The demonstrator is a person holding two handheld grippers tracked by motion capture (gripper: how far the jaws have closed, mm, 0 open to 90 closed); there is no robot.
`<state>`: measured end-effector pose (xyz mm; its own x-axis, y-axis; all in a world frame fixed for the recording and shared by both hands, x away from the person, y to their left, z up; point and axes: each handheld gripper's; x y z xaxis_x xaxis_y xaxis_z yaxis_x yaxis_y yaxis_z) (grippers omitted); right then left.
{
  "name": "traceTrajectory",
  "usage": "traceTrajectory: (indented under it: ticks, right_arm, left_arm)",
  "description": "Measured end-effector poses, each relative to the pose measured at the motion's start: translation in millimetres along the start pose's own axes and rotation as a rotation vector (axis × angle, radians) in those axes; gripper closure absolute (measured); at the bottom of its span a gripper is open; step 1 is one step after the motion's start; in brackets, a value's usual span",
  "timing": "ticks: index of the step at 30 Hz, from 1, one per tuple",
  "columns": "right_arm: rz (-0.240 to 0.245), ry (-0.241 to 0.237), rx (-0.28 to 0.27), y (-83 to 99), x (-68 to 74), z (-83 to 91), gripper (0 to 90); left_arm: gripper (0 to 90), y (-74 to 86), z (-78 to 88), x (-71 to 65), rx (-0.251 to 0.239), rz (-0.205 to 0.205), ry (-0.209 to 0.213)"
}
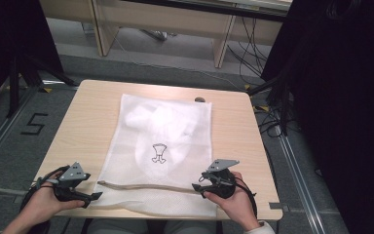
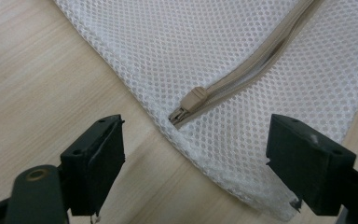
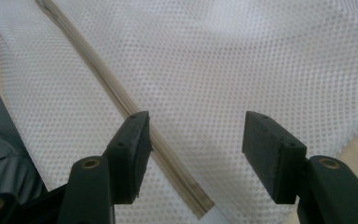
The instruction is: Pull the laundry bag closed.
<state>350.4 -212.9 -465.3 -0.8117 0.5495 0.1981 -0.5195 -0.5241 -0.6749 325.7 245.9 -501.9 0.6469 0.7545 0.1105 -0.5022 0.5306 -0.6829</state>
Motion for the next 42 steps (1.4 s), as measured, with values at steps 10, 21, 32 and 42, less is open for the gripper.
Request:
traceTrajectory:
  ticks: [10, 21, 32, 42]
  right_arm:
    - [0.054, -0.068, -0.034, -10.4, 8.9, -3.8, 45.9]
    - [0.104, -0.121, -0.033, -26.6, 24.3, -25.9, 51.1]
    - [0.143, -0.178, -0.048, -51.1, 38.1, -53.5, 53.5]
    - [0.196, -0.203, -0.05, -70.6, 50.6, -71.0, 55.3]
  left_arm:
    - [19.2, 0.2, 0.2, 0.0, 0.008, -0.002, 0.008]
    - [18.5, 1.1, -1.2, -0.8, 0.006, 0.036, 0.03]
    - [18.5, -0.5, -2.7, -1.2, 0.002, 0.029, 0.047]
    - [19.3, -3.1, -4.9, 0.5, -0.008, 0.019, 0.068]
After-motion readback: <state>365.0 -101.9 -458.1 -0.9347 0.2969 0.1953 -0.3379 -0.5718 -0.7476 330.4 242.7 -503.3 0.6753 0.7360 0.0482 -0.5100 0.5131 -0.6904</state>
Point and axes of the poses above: each handheld gripper's, and its own axes: z roughly backward along the jaws, y roughly out of its underside, x roughly to its left, and after that the axes turned 10 degrees about -y, right-handed
